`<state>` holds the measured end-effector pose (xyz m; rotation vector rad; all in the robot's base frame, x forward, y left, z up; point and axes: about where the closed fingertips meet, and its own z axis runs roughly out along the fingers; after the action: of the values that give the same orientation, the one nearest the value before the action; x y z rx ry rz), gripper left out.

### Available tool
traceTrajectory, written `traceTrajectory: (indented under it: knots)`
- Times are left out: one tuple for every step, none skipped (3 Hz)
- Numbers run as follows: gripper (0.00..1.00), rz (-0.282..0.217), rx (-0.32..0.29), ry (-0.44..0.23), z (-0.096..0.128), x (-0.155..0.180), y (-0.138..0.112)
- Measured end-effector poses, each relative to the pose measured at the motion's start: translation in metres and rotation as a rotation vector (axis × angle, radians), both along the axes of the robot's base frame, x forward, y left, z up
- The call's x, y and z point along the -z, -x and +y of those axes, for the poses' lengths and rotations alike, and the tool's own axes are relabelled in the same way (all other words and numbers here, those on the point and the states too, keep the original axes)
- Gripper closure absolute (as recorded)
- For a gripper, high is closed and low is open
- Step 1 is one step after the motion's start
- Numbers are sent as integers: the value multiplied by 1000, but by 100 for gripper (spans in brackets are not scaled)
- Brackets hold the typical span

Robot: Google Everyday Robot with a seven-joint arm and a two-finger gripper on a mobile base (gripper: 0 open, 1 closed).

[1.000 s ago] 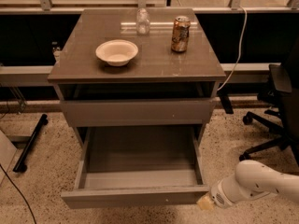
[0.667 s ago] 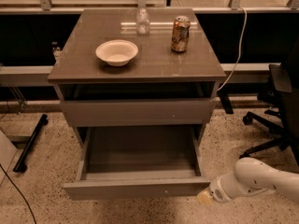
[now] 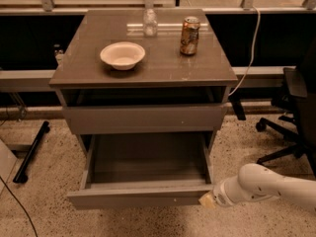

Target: Close middle drawer

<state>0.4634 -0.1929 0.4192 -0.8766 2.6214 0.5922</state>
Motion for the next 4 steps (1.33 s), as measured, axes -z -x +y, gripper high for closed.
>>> traceTrajectory:
  knots:
    - [100,-12,-2,-3,3,0,-4]
    - [100,-118,-33,-70,28,-7,-50]
    - [100,-118,-33,-70,28,-7,-50]
    - [100,-128,-21,-65,31,-5,-52]
